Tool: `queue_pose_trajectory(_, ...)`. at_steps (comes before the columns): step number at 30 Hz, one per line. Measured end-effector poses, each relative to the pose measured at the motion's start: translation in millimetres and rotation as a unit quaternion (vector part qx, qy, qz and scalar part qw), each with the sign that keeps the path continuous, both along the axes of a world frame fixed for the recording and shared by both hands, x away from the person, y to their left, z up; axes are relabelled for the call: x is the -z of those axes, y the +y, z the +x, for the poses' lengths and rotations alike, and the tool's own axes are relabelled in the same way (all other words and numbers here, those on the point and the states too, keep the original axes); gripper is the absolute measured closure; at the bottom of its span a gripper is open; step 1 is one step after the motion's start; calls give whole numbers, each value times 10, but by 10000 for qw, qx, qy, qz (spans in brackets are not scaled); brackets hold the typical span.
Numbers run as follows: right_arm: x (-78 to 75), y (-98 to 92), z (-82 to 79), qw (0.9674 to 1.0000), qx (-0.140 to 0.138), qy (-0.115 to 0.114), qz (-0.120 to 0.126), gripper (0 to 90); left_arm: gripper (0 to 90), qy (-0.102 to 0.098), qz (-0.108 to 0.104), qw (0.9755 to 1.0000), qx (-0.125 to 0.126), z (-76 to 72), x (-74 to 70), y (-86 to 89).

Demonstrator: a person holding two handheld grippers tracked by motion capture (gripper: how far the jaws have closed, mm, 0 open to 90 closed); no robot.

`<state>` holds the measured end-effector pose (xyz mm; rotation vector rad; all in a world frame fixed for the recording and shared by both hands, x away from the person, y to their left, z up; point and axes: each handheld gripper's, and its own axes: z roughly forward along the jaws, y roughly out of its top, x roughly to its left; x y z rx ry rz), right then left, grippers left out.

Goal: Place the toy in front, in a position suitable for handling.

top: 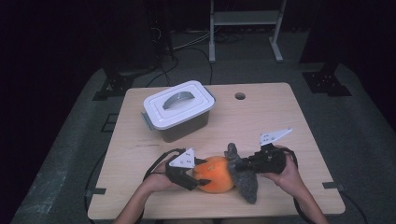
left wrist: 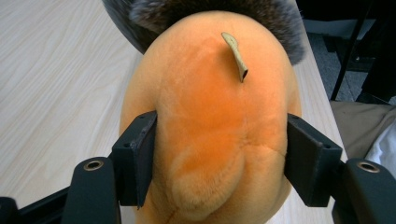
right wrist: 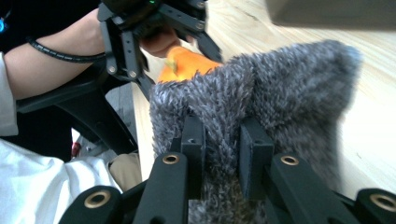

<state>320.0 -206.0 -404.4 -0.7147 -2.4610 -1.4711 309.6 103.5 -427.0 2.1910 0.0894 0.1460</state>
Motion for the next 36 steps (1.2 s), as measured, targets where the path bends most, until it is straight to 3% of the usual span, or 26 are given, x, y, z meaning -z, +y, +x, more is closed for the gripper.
queue_pose_trajectory(2, 10, 66, -5, 9999, -80, -48, -140, 742, 348, -65, 33, 10000, 29, -14, -12, -6)
queue_pose_trajectory(4, 68, 44, 20, 9999, -107, 83, -90, 743, 356, -73, 5, 10000, 44, -24, -13, 1)
queue_pose_trajectory(10, 207, -137, 62, 9987, 182, 253, -405, 747, 365, -139, 37, 9998, 144, -44, -37, 3)
queue_pose_trajectory(14, 62, -94, 26, 9996, 179, -2, -216, 749, 404, -565, 57, 9984, 52, -115, -115, -77)
queue_pose_trajectory(17, -46, -39, -17, 9994, 212, -243, -161, 750, 414, -982, 143, 9950, -64, -194, -201, -142)
queue_pose_trajectory(18, -79, -38, -32, 9992, 246, -300, -108, 750, 415, -1022, 122, 9947, -80, -205, -221, -147)
queue_pose_trajectory(21, -121, -66, -36, 9991, 241, -344, 98, 750, 420, -1032, 114, 9945, -105, -199, -227, -134)
queue_pose_trajectory(24, -41, -46, -15, 9994, 253, -234, -88, 750, 420, -1075, 352, 9935, -85, -193, -172, -145)
queue_pose_trajectory(26, 69, -16, 18, 9991, 231, -83, -357, 749, 419, -1038, 353, 9939, -84, -191, -152, -137)
queue_pose_trajectory(28, 138, -49, 58, 9994, 235, 134, -232, 749, 417, -1037, 370, 9939, -66, -184, -165, -127)
queue_pose_trajectory(32, 112, -94, 46, 9984, 357, 41, -432, 749, 412, -971, 281, 9947, -165, -162, -192, -77)
queue_pose_trajectory(36, -31, -59, -14, 9995, 280, -152, -24, 750, 413, -908, 221, 9954, -216, -163, -217, -84)
